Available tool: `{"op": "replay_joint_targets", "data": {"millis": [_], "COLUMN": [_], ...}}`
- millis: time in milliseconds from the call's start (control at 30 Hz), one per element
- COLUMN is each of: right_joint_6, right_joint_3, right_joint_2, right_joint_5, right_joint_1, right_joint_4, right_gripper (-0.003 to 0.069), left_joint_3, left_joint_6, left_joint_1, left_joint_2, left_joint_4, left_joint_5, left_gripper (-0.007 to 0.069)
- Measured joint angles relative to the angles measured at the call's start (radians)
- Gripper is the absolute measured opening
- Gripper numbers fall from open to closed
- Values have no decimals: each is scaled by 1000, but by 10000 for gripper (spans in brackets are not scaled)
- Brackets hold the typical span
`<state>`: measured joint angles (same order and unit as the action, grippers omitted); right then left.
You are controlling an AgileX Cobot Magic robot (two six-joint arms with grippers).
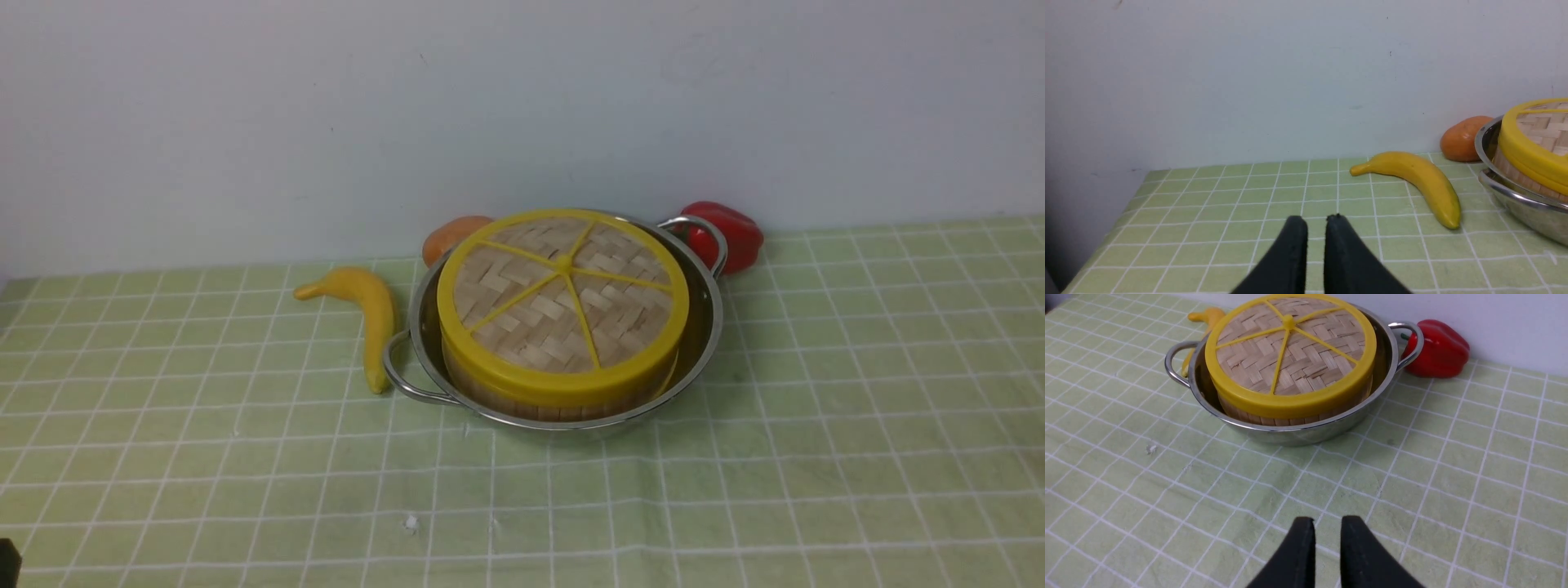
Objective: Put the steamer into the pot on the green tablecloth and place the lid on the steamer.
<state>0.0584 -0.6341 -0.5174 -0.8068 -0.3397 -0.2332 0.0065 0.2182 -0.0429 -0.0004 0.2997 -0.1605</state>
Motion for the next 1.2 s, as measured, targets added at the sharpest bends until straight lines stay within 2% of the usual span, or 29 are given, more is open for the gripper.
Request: {"op": "replay_joint_targets", "data": {"millis": [367, 500, 733, 867, 1200], "right_joint_6": [2, 37, 46, 46, 46], "right_joint_3": [1, 10, 152, 290, 569], "right_joint_2": [11, 60, 153, 263, 475], "right_joint_5": [0, 19, 272, 410, 539], "right_joint_1": [13, 130, 252, 283, 333], "right_joint_4": [-1, 7, 20, 17, 26], "right_gripper": [140, 150, 175, 185, 211], "left_joint_3": [0, 0, 0, 0, 0], "left_joint_6": [0, 0, 0, 0, 0], "left_joint_1": [0, 0, 0, 0, 0], "left_joint_2": [0, 0, 0, 0, 0], "left_joint_4": [0, 0, 0, 0, 0], "left_joint_5": [0, 0, 0, 0, 0], "left_gripper": [84, 90, 99, 107, 128]}}
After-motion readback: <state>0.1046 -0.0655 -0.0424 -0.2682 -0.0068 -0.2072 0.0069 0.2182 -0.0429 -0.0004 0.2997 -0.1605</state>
